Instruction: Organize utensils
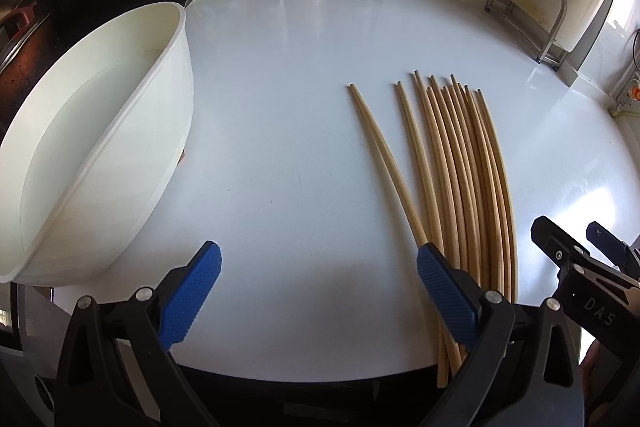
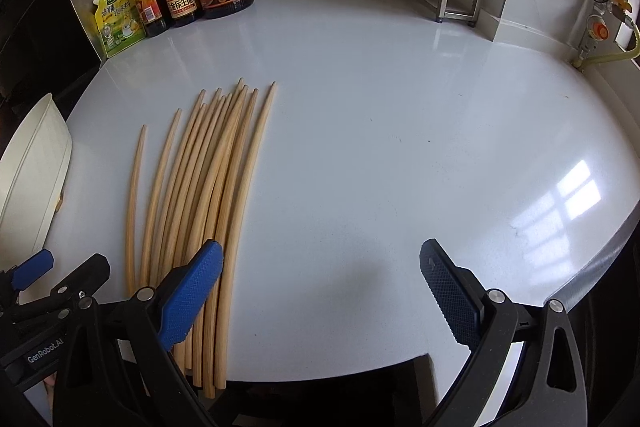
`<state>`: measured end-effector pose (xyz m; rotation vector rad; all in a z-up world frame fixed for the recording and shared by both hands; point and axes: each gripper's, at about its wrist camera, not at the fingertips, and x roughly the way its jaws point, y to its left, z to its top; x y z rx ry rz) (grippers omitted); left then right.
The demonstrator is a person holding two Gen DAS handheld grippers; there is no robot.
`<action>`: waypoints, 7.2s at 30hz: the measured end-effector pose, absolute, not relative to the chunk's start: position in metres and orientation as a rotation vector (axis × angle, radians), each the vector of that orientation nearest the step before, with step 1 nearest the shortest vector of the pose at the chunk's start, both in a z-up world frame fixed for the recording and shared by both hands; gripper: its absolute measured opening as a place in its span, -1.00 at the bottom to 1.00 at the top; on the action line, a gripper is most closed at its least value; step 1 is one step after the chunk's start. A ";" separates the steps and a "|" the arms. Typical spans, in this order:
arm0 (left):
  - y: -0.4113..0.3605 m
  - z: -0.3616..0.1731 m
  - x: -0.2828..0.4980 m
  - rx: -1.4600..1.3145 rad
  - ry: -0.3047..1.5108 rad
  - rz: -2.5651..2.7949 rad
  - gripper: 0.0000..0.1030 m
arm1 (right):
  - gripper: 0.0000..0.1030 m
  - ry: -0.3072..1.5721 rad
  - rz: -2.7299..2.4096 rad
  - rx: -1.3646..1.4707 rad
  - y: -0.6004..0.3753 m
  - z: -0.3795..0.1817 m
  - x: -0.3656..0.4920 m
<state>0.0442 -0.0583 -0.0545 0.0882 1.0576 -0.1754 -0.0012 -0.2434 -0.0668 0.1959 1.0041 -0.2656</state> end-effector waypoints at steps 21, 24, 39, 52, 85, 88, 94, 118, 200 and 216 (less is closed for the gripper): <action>-0.065 -0.067 0.052 0.058 1.089 -0.145 0.88 | 0.83 1.042 -0.239 0.102 -0.237 -0.076 0.010; -0.062 -0.065 0.051 0.056 1.079 -0.137 0.88 | 0.83 1.043 -0.236 0.100 -0.236 -0.076 0.011; -0.051 -0.066 0.053 0.027 1.085 -0.125 0.88 | 0.83 1.035 -0.263 0.045 -0.242 -0.080 0.008; -0.063 -0.071 0.056 0.085 1.068 -0.142 0.88 | 0.82 0.973 -0.251 0.034 -0.249 -0.081 0.013; -0.039 0.007 0.051 -0.022 0.996 -0.390 -0.86 | -0.88 0.863 -0.016 0.201 -0.215 -0.007 0.006; -0.014 0.028 0.054 -0.038 0.945 -0.374 -0.86 | -0.88 0.825 0.050 0.203 -0.192 0.013 0.014; 0.058 0.060 0.068 -0.066 0.863 -0.253 -0.85 | -0.88 0.767 0.202 0.193 -0.126 0.043 0.048; 0.198 -0.006 0.146 -0.130 0.989 -0.043 -0.85 | -0.88 1.037 0.400 0.124 0.041 -0.021 0.151; -0.018 0.025 0.047 0.043 0.900 -0.339 0.21 | -0.43 0.826 -0.065 0.243 -0.231 0.012 -0.020; -0.061 -0.006 0.048 0.092 0.971 -0.355 0.21 | -0.43 0.895 -0.104 0.266 -0.258 -0.027 -0.022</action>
